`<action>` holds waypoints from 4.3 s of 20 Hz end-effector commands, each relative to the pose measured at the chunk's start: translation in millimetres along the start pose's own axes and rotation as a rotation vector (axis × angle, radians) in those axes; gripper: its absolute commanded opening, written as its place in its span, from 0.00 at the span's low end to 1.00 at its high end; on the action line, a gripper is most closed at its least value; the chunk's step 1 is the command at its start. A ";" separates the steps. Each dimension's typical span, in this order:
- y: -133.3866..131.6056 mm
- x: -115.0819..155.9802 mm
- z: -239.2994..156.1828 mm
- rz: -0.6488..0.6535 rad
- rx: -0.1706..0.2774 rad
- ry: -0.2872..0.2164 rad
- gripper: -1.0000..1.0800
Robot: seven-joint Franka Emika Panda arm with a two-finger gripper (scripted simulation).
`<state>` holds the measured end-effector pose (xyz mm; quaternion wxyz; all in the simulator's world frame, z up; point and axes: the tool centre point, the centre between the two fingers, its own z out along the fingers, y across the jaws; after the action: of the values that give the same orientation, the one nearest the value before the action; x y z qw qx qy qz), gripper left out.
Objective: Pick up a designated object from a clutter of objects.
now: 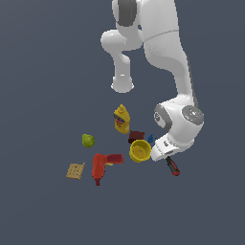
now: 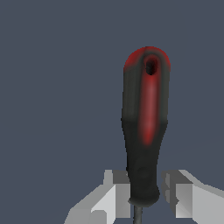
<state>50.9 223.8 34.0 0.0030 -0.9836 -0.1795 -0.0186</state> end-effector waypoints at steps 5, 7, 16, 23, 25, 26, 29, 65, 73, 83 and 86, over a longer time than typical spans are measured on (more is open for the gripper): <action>4.8 -14.5 18.8 0.009 0.000 -0.038 0.00; 4.8 -14.5 18.8 0.009 0.000 -0.038 0.00; -2.2 -5.0 -13.4 0.000 0.001 -0.002 0.00; -6.1 -16.5 -49.6 0.000 0.000 -0.005 0.00; -7.7 -21.1 -64.3 0.001 0.000 -0.007 0.00; -8.6 -23.6 -72.4 0.001 -0.001 -0.007 0.00; -11.6 -31.9 -99.6 0.001 -0.001 -0.010 0.00; -45.6 -110.5 -411.9 0.009 0.001 -0.037 0.00; -46.0 -110.0 -416.5 0.009 0.001 -0.038 0.00; -49.9 -98.2 -435.1 0.009 0.001 -0.038 0.00; -50.6 -95.6 -438.9 0.009 0.001 -0.038 0.00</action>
<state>-73.2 231.0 466.3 0.0000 -0.9846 -0.1750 0.0003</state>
